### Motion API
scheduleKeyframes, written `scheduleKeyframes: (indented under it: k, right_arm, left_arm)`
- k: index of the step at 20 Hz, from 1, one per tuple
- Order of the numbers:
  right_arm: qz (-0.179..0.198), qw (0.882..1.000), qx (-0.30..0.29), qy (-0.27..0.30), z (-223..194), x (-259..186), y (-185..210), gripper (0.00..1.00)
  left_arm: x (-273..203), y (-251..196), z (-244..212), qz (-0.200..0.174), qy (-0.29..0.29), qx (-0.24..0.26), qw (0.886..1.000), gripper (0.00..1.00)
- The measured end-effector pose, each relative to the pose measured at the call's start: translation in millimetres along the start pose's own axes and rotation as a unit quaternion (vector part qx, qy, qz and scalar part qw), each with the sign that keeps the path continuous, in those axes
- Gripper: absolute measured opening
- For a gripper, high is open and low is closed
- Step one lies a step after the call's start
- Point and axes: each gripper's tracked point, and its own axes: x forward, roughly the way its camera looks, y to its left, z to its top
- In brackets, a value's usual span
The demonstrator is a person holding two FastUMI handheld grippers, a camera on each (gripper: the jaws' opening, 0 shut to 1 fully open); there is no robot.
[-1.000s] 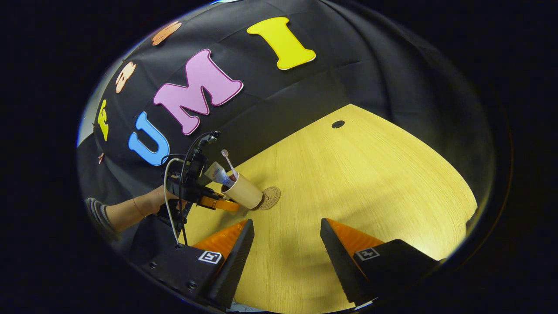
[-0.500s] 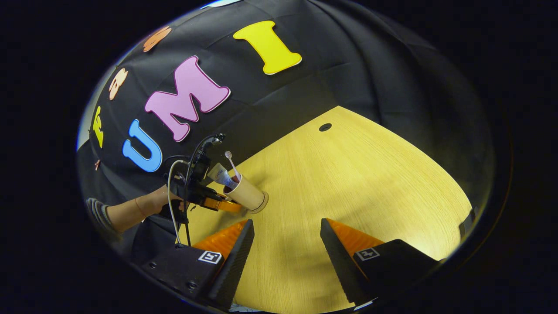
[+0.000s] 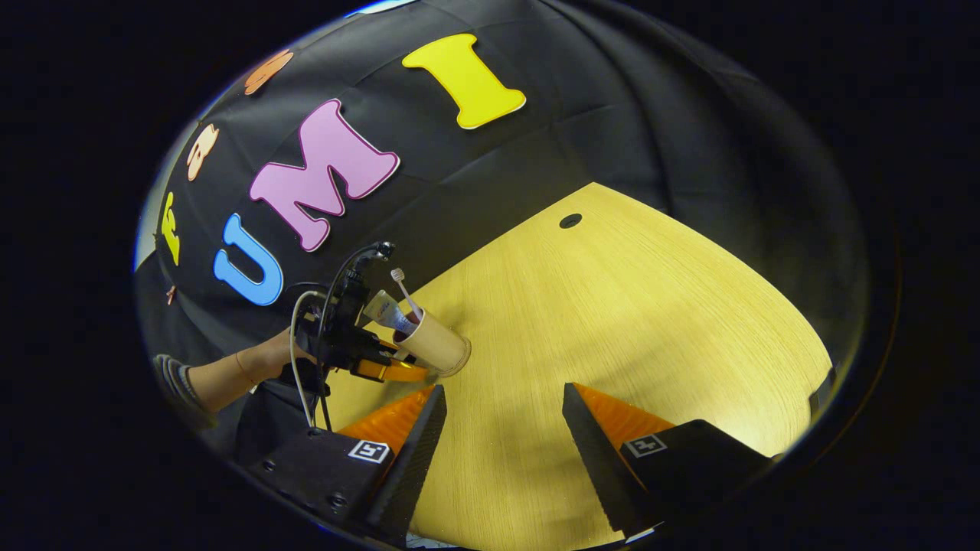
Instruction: Put the toothbrush and toothpaste on the desktop into the cup, then pick up the cup and place it on the coaster on the desktop.
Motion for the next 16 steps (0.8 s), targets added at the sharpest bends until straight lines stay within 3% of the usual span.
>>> scheduleKeyframes:
  k: [2, 3, 9, 16]
  right_arm:
    - [0.002, 1.000, -0.004, 0.002, 0.0, 0.0, 3.7, 0.94]
    - [0.003, 1.000, -0.006, 0.003, 0.3, -1.5, 5.6, 0.94]
    - [0.005, 1.000, -0.023, 0.004, 2.5, -4.7, 21.2, 0.94]
    - [0.015, 0.998, -0.053, 0.009, 1.7, -17.1, 52.2, 0.94]
  left_arm:
    - [-4.0, 0.6, 0.9, 0.003, -0.013, -0.011, 1.000, 0.80]
    - [-8.1, 1.1, 0.6, 0.004, -0.023, -0.017, 1.000, 0.86]
    - [-54.2, -9.4, 3.6, 0.006, -0.117, -0.045, 0.992, 0.87]
    - [-125.7, -22.7, -17.7, 0.019, -0.188, -0.060, 0.980, 0.87]
